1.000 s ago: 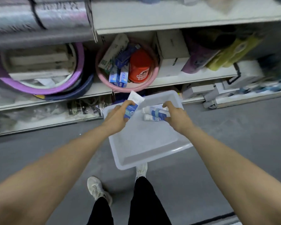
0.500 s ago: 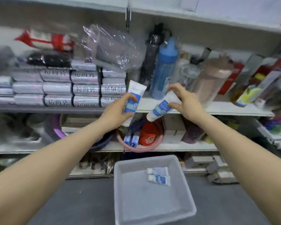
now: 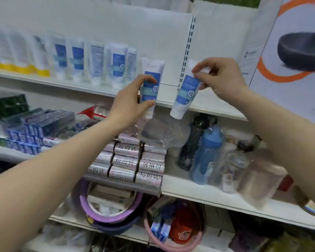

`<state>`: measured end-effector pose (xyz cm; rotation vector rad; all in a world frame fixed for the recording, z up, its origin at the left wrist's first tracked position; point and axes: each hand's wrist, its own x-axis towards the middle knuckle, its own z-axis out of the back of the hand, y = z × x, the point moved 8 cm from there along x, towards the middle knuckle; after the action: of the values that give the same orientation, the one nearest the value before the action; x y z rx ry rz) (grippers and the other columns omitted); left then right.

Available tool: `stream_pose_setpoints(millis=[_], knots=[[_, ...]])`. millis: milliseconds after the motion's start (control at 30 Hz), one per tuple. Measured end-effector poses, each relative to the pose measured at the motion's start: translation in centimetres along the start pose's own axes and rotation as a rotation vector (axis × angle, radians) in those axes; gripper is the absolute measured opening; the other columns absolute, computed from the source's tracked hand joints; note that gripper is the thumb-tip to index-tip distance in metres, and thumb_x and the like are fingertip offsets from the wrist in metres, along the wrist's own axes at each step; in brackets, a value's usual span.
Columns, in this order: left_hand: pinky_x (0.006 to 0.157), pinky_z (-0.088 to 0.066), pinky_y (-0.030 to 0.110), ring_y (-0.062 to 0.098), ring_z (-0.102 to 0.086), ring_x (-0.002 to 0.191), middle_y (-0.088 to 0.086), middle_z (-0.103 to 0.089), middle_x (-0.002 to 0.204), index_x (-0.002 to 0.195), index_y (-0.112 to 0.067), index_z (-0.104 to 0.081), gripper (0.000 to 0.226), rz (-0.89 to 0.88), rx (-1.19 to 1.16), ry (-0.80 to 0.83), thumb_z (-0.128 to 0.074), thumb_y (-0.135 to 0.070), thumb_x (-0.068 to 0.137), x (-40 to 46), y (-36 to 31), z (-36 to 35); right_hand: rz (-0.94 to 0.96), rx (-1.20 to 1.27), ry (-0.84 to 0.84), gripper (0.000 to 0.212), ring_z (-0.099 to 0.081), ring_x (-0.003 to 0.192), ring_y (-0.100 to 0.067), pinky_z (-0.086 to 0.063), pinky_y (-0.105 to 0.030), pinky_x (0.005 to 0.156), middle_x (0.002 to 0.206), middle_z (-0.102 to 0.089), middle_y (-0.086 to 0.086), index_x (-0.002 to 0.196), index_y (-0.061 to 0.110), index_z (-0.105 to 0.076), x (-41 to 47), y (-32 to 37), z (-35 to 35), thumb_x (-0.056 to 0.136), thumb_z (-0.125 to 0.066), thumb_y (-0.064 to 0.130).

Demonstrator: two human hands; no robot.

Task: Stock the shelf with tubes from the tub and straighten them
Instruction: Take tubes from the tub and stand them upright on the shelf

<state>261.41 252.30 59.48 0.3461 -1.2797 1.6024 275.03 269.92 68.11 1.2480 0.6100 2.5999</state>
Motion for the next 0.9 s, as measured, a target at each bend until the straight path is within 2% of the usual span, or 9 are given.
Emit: stream_pose_setpoints(millis=[67, 167, 200, 300, 333, 533, 700, 833, 900], knots=[[0.077, -0.056, 0.043, 0.02, -0.067, 0.074, -0.023, -0.058, 0.103, 0.115, -0.04, -0.048, 0.046, -0.016, 0.013, -0.026, -0.069, -0.017, 0.081, 2.1, 0.4, 1.3, 0.005, 0.023, -0.061, 0.011, -0.066, 0.056, -0.015, -0.06, -0.039, 0.07, 0.066, -0.062, 0.009, 0.086, 0.019, -0.072, 2.6, 0.7, -0.4, 0.081, -0.066, 0.01], [0.077, -0.055, 0.044, 0.025, -0.065, 0.077, -0.029, -0.055, 0.104, 0.116, -0.04, -0.045, 0.046, -0.041, 0.037, -0.028, -0.065, -0.015, 0.084, 5.0, 1.4, 2.3, -0.021, -0.009, -0.14, 0.015, -0.07, 0.061, -0.018, -0.057, -0.023, 0.064, 0.075, -0.066, 0.004, 0.085, 0.02, -0.072, 5.5, 1.2, -1.5, 0.082, -0.061, 0.01], [0.078, -0.054, 0.044, 0.027, -0.064, 0.078, -0.03, -0.055, 0.105, 0.115, -0.041, -0.044, 0.046, -0.045, 0.041, -0.025, -0.064, -0.013, 0.085, 5.8, 1.9, 2.4, -0.034, -0.029, -0.154, 0.016, -0.07, 0.063, -0.017, -0.056, -0.023, 0.066, 0.078, -0.067, 0.004, 0.084, 0.022, -0.071, 6.3, 1.1, -2.2, 0.082, -0.06, 0.011], [0.08, -0.054, 0.045, 0.027, -0.064, 0.082, -0.029, -0.053, 0.107, 0.115, -0.04, -0.043, 0.046, -0.043, 0.026, -0.01, -0.063, -0.009, 0.086, 7.7, 3.8, 2.1, -0.057, -0.071, -0.177, 0.022, -0.07, 0.079, -0.022, -0.054, -0.037, 0.085, 0.084, -0.068, 0.005, 0.082, 0.028, -0.072, 8.7, 0.3, -4.6, 0.083, -0.057, 0.013], [0.081, -0.054, 0.046, 0.026, -0.064, 0.083, -0.028, -0.053, 0.108, 0.115, -0.039, -0.043, 0.046, -0.043, 0.02, -0.001, -0.062, -0.009, 0.086, 8.1, 4.5, 1.8, -0.068, -0.091, -0.177, 0.023, -0.069, 0.085, -0.024, -0.053, -0.038, 0.087, 0.085, -0.069, 0.004, 0.084, 0.028, -0.073, 9.3, 0.0, -5.6, 0.084, -0.056, 0.013], [0.085, -0.052, 0.043, 0.013, -0.062, 0.094, -0.03, -0.051, 0.108, 0.115, -0.04, -0.041, 0.048, -0.025, -0.014, 0.005, -0.061, -0.007, 0.087, 9.4, 8.0, 0.7, -0.095, -0.16, -0.184, 0.029, -0.064, 0.103, -0.019, -0.047, -0.03, 0.095, 0.106, -0.073, 0.0, 0.103, 0.018, -0.075, 11.7, -1.3, -10.2, 0.09, -0.05, 0.008], [0.088, -0.053, 0.041, 0.011, -0.062, 0.097, -0.028, -0.051, 0.111, 0.117, -0.04, -0.04, 0.048, -0.009, -0.046, 0.011, -0.06, -0.007, 0.088, 10.6, 9.5, 0.1, -0.075, -0.232, -0.044, 0.039, -0.061, 0.11, -0.02, -0.047, -0.032, 0.097, 0.122, -0.066, 0.0, 0.118, 0.021, -0.068, 13.6, -2.5, -12.9, 0.083, -0.061, 0.007], [0.088, -0.052, 0.044, 0.012, -0.062, 0.098, -0.028, -0.05, 0.113, 0.117, -0.042, -0.039, 0.048, -0.013, -0.042, 0.034, -0.059, -0.008, 0.089, 11.2, 10.0, -0.6, -0.056, -0.263, -0.07, 0.04, -0.06, 0.106, -0.023, -0.046, -0.03, 0.091, 0.118, -0.064, -0.002, 0.121, 0.022, -0.066, 14.5, -3.4, -13.9, 0.084, -0.062, 0.009], [0.086, -0.053, 0.045, 0.013, -0.063, 0.097, -0.023, -0.052, 0.116, 0.118, -0.042, -0.039, 0.048, -0.016, -0.066, 0.047, -0.058, -0.008, 0.09, 11.5, 10.1, -0.9, -0.043, -0.273, -0.092, 0.039, -0.058, 0.102, -0.024, -0.04, -0.028, 0.082, 0.111, -0.062, -0.003, 0.121, 0.022, -0.066, 14.8, -4.0, -14.8, 0.085, -0.06, 0.009]])
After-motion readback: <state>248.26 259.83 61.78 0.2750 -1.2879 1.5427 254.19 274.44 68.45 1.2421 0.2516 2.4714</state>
